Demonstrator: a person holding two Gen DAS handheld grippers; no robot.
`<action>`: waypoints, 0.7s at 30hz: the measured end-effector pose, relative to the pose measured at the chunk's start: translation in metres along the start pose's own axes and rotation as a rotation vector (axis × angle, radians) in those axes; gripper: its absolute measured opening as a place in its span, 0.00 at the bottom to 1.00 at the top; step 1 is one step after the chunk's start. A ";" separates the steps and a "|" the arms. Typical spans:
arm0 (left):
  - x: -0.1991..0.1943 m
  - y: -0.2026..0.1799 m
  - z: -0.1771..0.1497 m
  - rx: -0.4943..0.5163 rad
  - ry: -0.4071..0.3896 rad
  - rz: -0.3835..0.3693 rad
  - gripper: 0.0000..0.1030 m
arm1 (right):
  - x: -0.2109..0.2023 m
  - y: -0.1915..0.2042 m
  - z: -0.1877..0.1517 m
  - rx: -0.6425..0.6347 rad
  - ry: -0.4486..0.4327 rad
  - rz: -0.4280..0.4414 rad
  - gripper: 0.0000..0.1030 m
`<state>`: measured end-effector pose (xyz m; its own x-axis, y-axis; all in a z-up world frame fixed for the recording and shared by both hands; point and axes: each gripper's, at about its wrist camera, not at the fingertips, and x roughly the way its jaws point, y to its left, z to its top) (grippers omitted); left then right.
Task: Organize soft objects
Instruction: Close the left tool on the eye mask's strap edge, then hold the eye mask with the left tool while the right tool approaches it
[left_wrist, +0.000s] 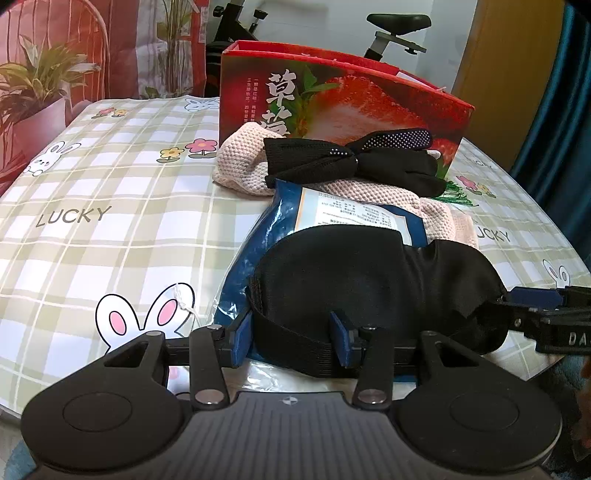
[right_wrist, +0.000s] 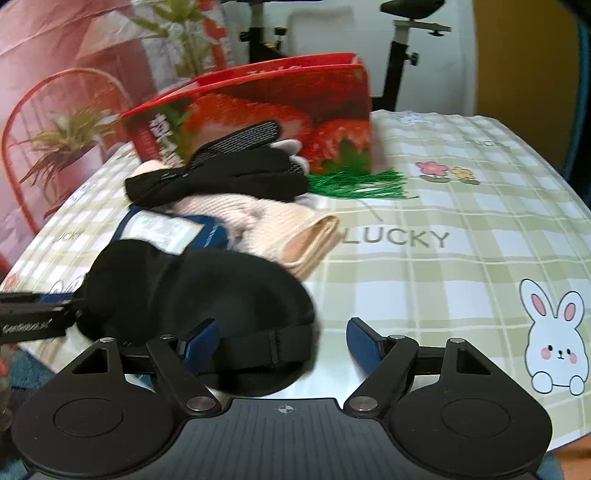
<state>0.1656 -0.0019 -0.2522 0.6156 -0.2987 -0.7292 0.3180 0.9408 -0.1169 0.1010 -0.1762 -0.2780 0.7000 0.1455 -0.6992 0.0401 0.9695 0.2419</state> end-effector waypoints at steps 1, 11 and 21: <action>0.000 0.000 0.000 0.000 0.000 -0.001 0.46 | 0.000 0.002 -0.001 -0.006 0.007 0.002 0.71; -0.001 0.002 0.000 -0.006 -0.003 -0.008 0.46 | -0.001 0.005 -0.006 -0.038 0.026 -0.017 0.71; 0.000 0.002 0.000 -0.006 -0.003 -0.007 0.47 | -0.007 0.005 -0.007 -0.065 0.041 -0.069 0.70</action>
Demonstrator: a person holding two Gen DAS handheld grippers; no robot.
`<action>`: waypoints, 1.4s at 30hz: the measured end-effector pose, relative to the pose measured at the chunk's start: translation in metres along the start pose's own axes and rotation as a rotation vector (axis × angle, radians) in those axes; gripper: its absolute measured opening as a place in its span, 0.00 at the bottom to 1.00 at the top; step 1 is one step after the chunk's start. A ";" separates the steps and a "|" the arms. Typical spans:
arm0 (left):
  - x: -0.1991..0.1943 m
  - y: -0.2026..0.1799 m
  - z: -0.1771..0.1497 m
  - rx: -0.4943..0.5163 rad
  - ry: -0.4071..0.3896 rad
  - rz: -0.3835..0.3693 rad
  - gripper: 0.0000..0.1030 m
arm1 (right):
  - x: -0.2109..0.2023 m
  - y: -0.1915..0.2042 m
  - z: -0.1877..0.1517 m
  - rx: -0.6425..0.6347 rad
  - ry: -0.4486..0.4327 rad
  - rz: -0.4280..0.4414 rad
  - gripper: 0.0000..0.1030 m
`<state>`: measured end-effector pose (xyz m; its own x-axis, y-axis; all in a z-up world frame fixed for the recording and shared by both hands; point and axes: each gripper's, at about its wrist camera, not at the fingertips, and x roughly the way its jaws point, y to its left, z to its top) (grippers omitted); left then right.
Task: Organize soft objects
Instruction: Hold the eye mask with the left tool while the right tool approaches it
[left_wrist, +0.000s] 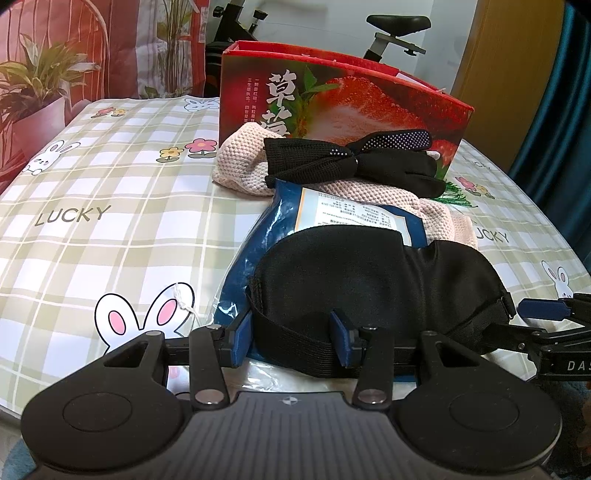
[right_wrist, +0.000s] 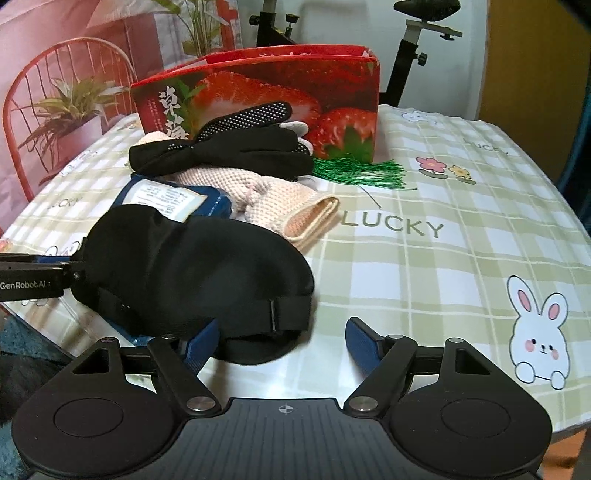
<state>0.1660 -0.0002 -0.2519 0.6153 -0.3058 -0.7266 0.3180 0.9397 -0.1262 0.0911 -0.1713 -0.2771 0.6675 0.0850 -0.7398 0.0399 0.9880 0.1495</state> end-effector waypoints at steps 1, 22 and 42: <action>0.000 0.000 0.000 -0.001 0.000 -0.001 0.47 | 0.000 -0.001 0.000 0.003 0.002 -0.005 0.70; 0.000 0.001 0.001 -0.004 0.000 -0.003 0.47 | -0.002 -0.004 -0.004 -0.036 0.027 -0.067 0.70; 0.001 0.000 0.000 0.000 -0.004 0.000 0.47 | 0.011 0.001 0.016 -0.053 -0.093 -0.079 0.61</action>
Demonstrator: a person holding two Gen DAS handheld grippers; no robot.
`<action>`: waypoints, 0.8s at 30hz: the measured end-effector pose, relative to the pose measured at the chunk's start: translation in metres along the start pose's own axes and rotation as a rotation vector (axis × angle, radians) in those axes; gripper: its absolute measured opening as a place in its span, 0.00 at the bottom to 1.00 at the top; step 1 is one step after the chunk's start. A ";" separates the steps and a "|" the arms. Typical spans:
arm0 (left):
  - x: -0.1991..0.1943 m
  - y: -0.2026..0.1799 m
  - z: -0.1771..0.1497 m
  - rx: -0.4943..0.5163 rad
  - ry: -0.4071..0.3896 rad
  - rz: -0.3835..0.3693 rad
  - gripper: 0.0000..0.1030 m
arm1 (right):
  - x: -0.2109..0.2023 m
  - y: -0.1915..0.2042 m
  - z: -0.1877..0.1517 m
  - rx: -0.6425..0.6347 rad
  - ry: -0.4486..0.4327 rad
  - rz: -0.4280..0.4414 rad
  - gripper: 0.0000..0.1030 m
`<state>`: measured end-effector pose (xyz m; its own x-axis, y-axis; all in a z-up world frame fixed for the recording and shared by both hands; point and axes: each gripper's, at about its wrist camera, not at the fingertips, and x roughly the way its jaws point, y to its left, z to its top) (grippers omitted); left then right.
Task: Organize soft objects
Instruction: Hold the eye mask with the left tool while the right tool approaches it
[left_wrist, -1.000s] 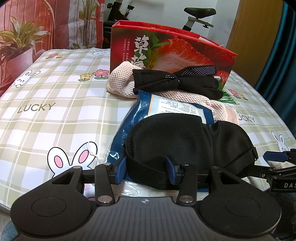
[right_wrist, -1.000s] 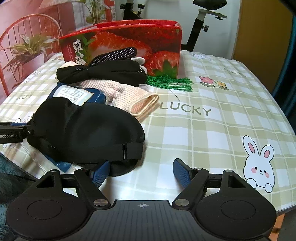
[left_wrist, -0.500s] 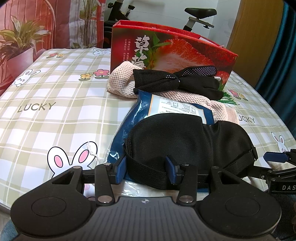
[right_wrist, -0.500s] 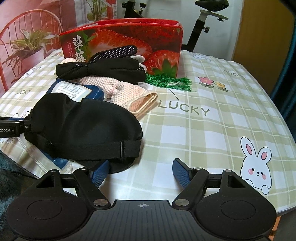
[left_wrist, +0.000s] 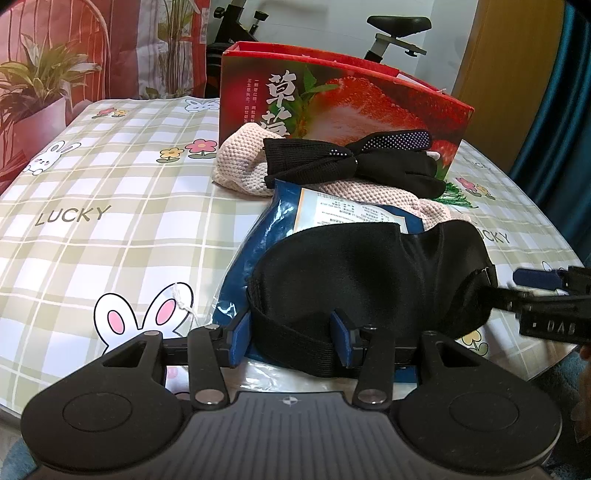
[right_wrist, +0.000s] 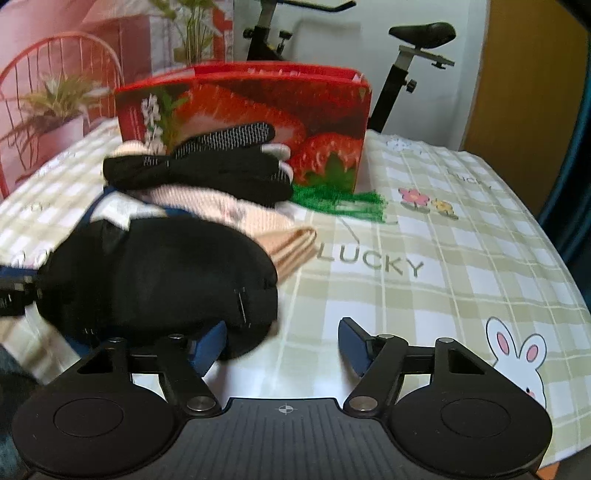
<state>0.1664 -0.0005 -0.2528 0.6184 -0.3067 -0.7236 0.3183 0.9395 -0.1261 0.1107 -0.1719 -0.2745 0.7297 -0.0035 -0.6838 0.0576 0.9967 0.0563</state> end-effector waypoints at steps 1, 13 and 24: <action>0.000 0.000 0.000 0.000 0.000 0.000 0.47 | -0.001 0.000 0.001 0.002 -0.011 0.003 0.60; 0.000 0.000 0.000 0.003 0.000 -0.003 0.48 | 0.002 0.002 0.012 0.030 -0.066 0.016 0.61; 0.000 0.000 0.000 0.004 0.000 -0.003 0.48 | -0.001 -0.012 0.000 0.075 -0.068 -0.022 0.60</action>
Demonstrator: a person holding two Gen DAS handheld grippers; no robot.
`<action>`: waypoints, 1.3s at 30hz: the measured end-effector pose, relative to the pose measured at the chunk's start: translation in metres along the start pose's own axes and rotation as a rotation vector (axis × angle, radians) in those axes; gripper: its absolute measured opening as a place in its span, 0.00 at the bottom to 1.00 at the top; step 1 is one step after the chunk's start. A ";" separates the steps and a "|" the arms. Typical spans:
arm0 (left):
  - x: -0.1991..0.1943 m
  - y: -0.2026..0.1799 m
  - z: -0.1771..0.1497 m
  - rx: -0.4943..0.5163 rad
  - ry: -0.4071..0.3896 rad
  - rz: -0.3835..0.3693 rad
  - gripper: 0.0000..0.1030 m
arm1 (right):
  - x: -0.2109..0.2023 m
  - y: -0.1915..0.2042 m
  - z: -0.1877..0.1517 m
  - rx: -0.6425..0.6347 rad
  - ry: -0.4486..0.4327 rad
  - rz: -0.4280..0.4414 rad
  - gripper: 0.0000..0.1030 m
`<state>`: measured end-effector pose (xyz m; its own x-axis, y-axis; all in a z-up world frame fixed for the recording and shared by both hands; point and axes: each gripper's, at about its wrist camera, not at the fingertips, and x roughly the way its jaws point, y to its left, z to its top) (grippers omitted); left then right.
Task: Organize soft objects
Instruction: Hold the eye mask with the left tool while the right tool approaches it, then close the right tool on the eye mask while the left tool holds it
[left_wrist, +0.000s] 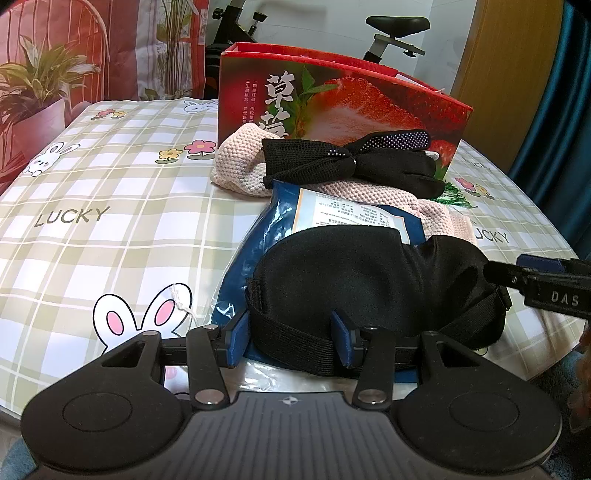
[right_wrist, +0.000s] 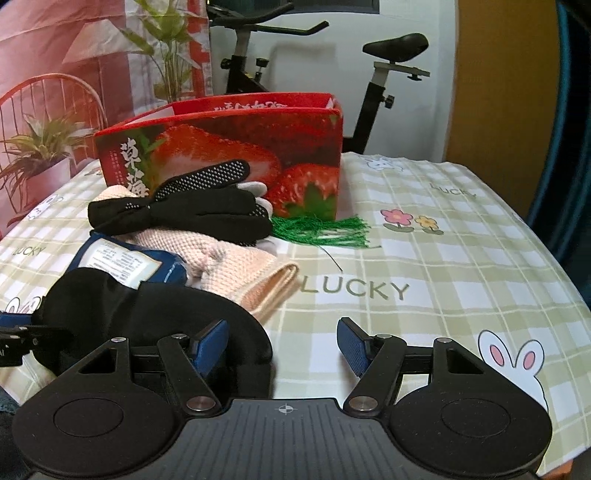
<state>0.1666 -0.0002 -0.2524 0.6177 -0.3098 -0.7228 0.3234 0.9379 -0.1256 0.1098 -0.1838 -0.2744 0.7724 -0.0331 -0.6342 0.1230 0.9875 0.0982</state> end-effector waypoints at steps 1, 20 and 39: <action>0.000 0.000 0.000 -0.001 0.000 0.000 0.48 | -0.001 0.000 -0.002 -0.004 0.002 0.001 0.60; 0.000 0.001 0.001 -0.030 -0.003 -0.009 0.48 | -0.017 0.012 -0.015 -0.066 0.060 0.077 0.61; -0.019 0.018 0.006 -0.111 -0.031 -0.035 0.50 | 0.001 0.014 -0.011 -0.055 0.076 0.112 0.35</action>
<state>0.1648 0.0219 -0.2365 0.6299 -0.3462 -0.6952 0.2649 0.9373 -0.2267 0.1052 -0.1682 -0.2820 0.7296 0.0878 -0.6782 0.0026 0.9914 0.1311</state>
